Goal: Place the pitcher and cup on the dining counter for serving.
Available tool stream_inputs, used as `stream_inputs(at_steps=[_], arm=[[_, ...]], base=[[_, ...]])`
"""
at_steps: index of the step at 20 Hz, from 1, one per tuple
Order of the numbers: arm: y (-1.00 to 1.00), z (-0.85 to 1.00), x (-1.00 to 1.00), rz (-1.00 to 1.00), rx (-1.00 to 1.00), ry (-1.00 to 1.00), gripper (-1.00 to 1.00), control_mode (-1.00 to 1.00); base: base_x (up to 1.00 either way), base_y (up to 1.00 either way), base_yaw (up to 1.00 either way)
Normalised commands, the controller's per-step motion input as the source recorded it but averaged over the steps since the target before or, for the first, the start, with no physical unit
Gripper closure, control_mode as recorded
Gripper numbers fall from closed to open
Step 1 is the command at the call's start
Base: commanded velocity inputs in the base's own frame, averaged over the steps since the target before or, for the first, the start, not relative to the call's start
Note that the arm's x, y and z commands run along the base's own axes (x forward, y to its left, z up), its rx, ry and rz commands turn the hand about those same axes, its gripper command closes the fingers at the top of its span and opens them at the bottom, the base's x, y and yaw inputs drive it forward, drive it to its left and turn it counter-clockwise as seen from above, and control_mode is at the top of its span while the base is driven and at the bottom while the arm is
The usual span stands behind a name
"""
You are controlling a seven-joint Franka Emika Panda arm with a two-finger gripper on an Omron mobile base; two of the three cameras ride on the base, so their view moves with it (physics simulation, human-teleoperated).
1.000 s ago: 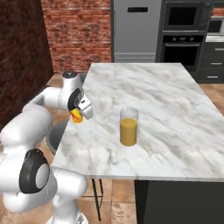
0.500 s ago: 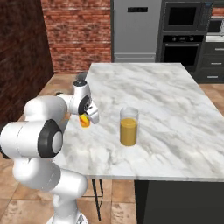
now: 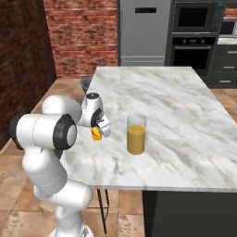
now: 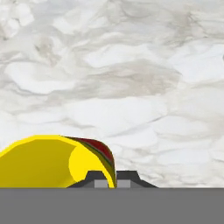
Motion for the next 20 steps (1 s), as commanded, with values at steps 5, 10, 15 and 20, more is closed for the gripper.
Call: stream_inputs(at_steps=[5, 10, 15, 20], arm=[[-0.11, -0.29, 0.0, -0.02, 0.0, 0.0, -1.0, -1.0], [-0.01, 0.27, -0.16, -0.06, 0.02, 0.0, -1.0, -1.0], [0.0, 0.75, -0.34, -0.04, 0.01, -0.03, -1.0, -1.0], [0.0, 0.92, -0.66, -0.04, 0.0, -0.14, -1.0, -1.0]], base=[[0.0, 0.0, 0.0], [0.0, 0.0, 0.0], [0.0, 0.0, 0.0], [0.0, 0.0, 0.0]])
